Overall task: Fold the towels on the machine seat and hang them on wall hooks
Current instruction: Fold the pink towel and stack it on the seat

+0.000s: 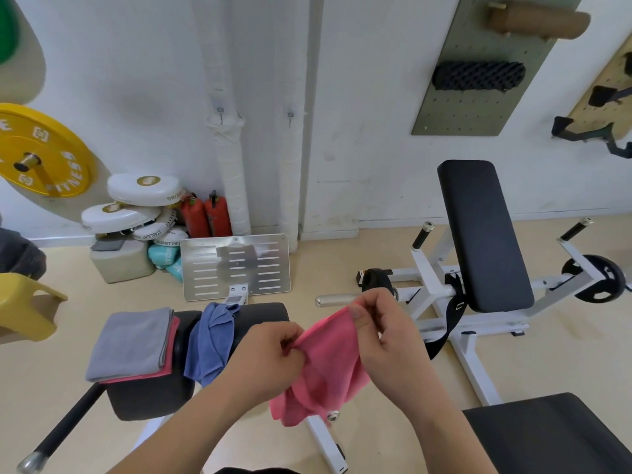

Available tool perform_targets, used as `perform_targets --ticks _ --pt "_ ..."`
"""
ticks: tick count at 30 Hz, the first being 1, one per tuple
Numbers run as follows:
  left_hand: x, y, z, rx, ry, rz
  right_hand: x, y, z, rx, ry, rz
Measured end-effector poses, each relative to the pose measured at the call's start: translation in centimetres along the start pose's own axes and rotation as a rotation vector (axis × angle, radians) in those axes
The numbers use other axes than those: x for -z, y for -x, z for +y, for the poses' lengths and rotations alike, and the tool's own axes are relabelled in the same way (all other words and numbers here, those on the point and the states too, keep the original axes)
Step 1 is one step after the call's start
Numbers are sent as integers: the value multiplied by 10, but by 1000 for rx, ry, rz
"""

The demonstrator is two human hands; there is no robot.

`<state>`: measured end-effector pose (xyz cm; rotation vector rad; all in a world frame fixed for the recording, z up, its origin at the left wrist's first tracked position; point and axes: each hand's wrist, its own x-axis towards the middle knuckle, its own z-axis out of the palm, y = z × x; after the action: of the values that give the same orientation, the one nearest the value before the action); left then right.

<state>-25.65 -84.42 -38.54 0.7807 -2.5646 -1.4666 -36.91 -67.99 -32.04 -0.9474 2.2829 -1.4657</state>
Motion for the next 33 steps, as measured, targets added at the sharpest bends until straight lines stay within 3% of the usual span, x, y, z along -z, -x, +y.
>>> perform_targets --ticks 7,17,21,27,33 --pt "0 -2 -32 96 -43 -141 16 -14 14 19 64 44" --pt "-43 21 -29 -118 -27 -281 33 -12 29 -103 -78 26" --pt "-53 23 -32 -97 -20 -216 38 -3 42 -168 -146 -30" --pt "-64 5 -49 -227 -102 119 33 1 41 -184 -209 -106" --pt "-59 -2 -54 -181 -71 6 24 -5 32 -166 -227 -190"
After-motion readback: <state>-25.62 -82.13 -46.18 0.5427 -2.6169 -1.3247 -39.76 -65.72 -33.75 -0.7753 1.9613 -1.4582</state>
